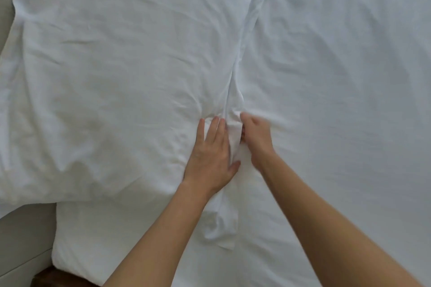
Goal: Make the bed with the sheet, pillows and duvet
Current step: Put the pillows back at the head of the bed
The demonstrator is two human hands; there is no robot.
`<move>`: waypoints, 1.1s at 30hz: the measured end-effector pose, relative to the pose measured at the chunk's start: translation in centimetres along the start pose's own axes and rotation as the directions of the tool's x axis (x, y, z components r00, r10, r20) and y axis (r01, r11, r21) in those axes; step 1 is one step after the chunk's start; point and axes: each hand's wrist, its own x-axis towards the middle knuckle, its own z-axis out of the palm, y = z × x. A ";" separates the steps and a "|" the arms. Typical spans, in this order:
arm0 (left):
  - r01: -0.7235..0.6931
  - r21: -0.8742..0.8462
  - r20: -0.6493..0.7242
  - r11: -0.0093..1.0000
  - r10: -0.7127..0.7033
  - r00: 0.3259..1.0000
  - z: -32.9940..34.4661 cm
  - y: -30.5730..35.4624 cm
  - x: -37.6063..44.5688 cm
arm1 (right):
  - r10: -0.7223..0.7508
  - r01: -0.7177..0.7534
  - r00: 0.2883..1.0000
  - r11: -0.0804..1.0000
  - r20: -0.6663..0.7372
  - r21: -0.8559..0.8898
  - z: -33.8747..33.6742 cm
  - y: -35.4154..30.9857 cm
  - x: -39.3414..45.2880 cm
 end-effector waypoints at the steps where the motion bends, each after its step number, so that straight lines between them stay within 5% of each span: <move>1: 0.003 -0.020 -0.006 1.000 -0.003 1.000 0.3 0.1 0.1 | -0.008 0.008 1.000 1.000 -0.004 0.017 0.3 -1.6 1.7; 7: 0.150 -0.105 -0.067 0.983 -0.157 0.985 0.8 2.2 2.3 | -0.074 0.071 0.996 0.996 0.055 0.046 2.0 -8.1 8.7; 11: 0.244 -0.140 -0.082 0.960 -0.256 0.963 -0.2 2.2 4.5 | -0.091 0.092 0.995 0.995 -0.029 0.035 3.2 -10.6 10.6; 16: 0.277 -0.313 0.022 0.909 -0.285 0.958 -2.0 1.9 7.1 | -0.335 0.265 0.931 0.894 -0.145 -0.362 2.5 -11.6 11.7; 21: 0.295 -0.396 0.085 0.869 -0.285 0.955 -2.6 1.5 8.1 | -0.522 0.354 0.835 0.751 -0.174 -0.557 0.4 -10.8 12.3; 27: 0.295 -0.494 0.151 0.818 -0.254 0.955 -1.7 1.5 6.8 | -0.428 0.257 0.893 0.741 -0.142 -0.620 0.0 -11.2 13.1; 33: 0.349 -0.460 0.033 0.816 -0.377 0.926 -0.2 5.0 3.3 | -0.411 0.269 0.911 0.676 -0.048 -0.686 -0.5 -12.0 13.2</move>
